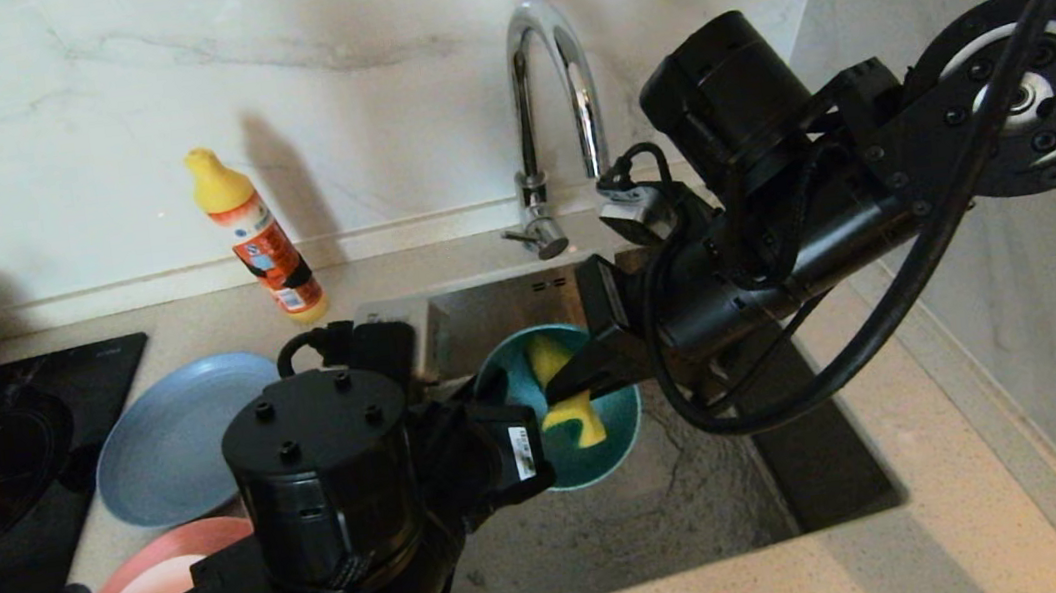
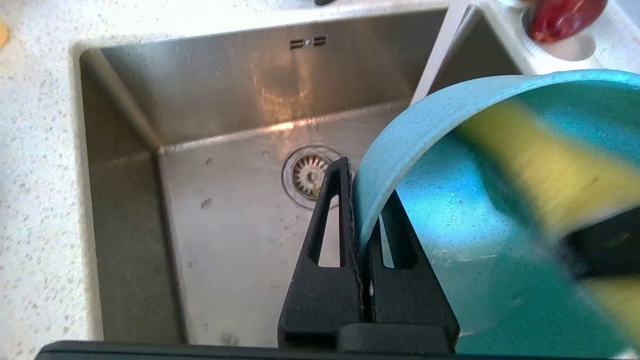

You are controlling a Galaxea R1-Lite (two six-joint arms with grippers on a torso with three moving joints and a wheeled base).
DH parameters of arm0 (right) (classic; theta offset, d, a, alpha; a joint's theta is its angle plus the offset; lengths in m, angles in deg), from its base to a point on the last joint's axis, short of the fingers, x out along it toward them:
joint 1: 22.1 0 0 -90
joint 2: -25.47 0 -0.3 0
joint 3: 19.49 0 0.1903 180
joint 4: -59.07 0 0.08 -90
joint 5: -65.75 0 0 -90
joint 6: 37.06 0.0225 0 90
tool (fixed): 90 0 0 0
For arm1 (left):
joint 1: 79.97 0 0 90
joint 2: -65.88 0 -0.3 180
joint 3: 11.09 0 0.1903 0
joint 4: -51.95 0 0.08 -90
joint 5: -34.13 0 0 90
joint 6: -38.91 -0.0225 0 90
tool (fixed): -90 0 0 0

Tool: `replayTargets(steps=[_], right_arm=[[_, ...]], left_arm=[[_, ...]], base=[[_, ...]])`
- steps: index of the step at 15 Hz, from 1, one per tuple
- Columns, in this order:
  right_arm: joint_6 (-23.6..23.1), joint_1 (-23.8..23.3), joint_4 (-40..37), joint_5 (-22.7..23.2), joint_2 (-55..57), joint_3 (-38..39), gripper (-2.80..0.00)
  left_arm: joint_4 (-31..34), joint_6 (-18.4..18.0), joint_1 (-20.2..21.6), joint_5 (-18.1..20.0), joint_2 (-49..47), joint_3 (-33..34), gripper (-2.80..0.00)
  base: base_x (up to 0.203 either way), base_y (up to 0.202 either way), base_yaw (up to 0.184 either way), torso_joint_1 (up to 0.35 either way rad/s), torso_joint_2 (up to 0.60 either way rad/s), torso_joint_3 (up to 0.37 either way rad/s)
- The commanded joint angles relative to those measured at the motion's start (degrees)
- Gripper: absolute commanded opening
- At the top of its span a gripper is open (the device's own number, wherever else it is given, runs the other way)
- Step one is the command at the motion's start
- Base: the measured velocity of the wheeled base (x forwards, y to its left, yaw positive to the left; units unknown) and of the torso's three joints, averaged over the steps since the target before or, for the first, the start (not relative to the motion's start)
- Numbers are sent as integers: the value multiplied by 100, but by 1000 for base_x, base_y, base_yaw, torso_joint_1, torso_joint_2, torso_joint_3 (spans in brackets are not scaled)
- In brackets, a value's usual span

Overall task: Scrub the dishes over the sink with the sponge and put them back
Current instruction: Wipe the bowl

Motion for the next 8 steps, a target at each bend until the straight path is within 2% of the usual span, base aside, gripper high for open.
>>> replayTargets(steps=[1, 8], right_arm=[[22, -1, -43, 26, 82, 62, -280], [-21, 10, -310, 0, -76, 228, -280]], left_arm=[[-28, 6, -5, -18, 26, -82, -280], [-30, 40, -1, -18, -2, -145, -280]], base=[[0, 0, 0, 0, 0, 0], [0, 0, 0, 0, 0, 0]])
